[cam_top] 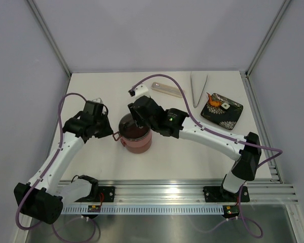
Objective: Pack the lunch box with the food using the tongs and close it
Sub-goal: Close the fastener on the packing box.
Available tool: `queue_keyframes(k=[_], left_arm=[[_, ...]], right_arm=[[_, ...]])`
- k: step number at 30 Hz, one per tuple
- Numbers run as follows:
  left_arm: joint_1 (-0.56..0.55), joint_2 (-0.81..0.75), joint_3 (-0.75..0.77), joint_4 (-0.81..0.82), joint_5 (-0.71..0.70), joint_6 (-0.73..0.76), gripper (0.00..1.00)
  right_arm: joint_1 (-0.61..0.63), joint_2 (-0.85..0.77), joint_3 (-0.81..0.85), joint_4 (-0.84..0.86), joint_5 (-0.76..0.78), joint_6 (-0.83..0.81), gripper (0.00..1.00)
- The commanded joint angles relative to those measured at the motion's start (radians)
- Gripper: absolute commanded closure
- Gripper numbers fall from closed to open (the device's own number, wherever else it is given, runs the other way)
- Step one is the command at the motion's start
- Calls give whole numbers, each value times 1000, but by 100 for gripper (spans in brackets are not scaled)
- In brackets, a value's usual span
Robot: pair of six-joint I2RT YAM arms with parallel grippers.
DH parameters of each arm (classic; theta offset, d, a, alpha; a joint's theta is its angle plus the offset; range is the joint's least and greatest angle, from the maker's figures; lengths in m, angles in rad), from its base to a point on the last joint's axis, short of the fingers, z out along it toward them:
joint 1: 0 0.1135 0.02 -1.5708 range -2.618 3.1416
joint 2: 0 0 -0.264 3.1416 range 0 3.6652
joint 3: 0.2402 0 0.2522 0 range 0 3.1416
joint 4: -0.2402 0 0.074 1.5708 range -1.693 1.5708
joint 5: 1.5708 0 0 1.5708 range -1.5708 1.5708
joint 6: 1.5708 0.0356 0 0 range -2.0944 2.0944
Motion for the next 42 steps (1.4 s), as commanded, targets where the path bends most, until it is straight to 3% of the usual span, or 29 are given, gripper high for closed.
queue_keyframes(k=[1,8,13,16,18,19,20,22,23,30,42], left_arm=[[-8,-22,-20,26,54,9,75],[-10,-27,-22,22,48,8,75],[-10,-48,14,-29,-68,2,75],[-10,-80,49,-61,-150,-4,75],[-10,-106,69,-73,-162,8,75],[-11,-113,73,-73,-157,12,81],[-11,-119,78,-76,-150,17,89],[-24,-120,78,-78,-119,25,100],[-40,-119,75,-73,-102,28,100],[-103,-111,-15,0,14,8,100],[-105,-30,-97,95,42,-9,100]], right_arm=[[10,-32,20,-8,39,9,46],[8,-32,23,-21,45,15,45],[2,-35,20,-36,86,24,45],[-42,-51,-6,-34,31,58,48],[-110,-59,-26,-19,-29,84,58],[-131,-61,-42,-15,-77,92,65],[-153,-59,-43,-11,-96,95,80],[-187,-36,-31,-18,-113,75,91],[-191,-24,-20,-31,-112,57,95],[-213,74,53,-65,-121,35,96],[-246,169,58,-73,-141,47,96]])
